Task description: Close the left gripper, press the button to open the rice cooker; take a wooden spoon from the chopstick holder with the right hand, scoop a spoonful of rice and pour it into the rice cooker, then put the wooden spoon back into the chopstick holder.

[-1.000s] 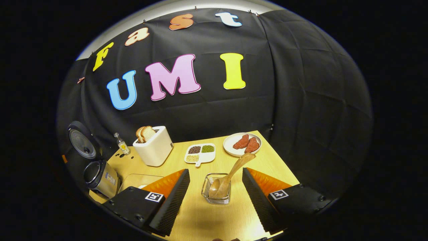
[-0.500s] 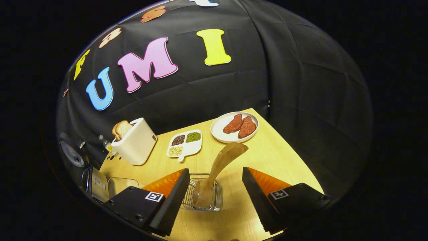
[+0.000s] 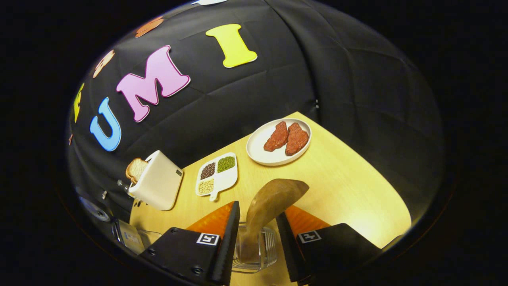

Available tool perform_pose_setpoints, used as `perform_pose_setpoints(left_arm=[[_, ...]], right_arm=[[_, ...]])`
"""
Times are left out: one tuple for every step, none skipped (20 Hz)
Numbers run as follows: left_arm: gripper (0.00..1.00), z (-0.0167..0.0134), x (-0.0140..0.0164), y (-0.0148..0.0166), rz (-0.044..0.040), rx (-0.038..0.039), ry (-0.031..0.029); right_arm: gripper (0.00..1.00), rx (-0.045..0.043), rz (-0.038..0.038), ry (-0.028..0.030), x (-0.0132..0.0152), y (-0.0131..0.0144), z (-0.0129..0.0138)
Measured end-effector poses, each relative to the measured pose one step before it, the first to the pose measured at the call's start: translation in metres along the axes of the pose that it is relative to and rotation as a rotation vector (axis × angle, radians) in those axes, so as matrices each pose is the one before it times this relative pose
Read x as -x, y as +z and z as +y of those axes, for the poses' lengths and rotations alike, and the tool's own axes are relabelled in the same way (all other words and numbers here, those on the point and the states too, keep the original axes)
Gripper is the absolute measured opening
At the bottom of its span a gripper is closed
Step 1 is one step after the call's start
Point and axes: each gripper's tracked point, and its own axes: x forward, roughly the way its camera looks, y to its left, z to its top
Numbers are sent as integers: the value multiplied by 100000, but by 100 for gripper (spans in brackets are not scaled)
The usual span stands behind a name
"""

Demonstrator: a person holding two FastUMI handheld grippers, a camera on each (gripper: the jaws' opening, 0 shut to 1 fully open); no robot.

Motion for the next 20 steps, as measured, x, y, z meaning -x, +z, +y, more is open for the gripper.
perform_pose_setpoints(left_arm=[[96, -372, -127, -336, 725, 287, -1038], [96, -275, -118, -129, 541, 177, -649], [96, -166, -68, -180, 261, 256, -742], [96, -141, -68, -12, 119, 389, -676], [96, 137, 37, -89, -64, 475, -527], [96, 222, -51, 114, 21, 517, -329], [96, 312, -38, 45, -212, 529, -414], [96, 474, 93, 164, -501, 431, -269], [96, 502, 60, 38, -589, 383, -54], [96, 618, 14, 165, -386, 505, -151], [96, 575, 40, 1, -274, 530, -320], [95, 592, 83, 132, -364, 450, -331], [95, 591, 113, 99, -483, 348, -548], [95, 576, 41, 189, -491, 38, -631], [95, 590, 154, -12, -630, -296, -674], [96, 606, 134, 54, -732, -468, -747], [96, 667, 129, 52, -729, -548, -633], [95, 634, 79, 54, -649, -695, -600], [95, 667, 141, -132, -558, -749, -551], [95, 622, 164, -147, -241, -343, -536]], right_arm=[[36, -200, -546, -1979, 197, 358, -163], [14, 134, -517, -242, -548, 46, -86], [19, -579, 1198, -1033, 872, 88, -28], [20, -1473, 715, 959, -79, -119, 264], [17, -43, 569, 647, 267, -56, 352], [12, 380, -44, 684, 271, 79, 174], [14, 994, 189, -384, -263, -143, -12], [11, 1384, -132, -724, 376, 74, 97], [11, 1448, -604, 19, 581, 51, 242], [11, 971, -1049, -222, 565, 325, 175], [11, 426, -1682, -176, 613, 475, 260], [11, 552, -1972, 13, 644, 619, 365], [11, 546, -2185, -212, 727, 647, 315], [11, 255, -2168, -15, 755, 708, 404], [11, 300, -2141, -79, 826, 696, 384], [11, 161, -1919, -161, 759, 647, 430], [11, 475, -1688, 478, 934, 476, 754], [10, 713, -1587, 856, 879, 516, 779], [10, 769, -1415, 877, 962, 345, 777], [11, 981, -1172, 1214, 867, 295, 971]])
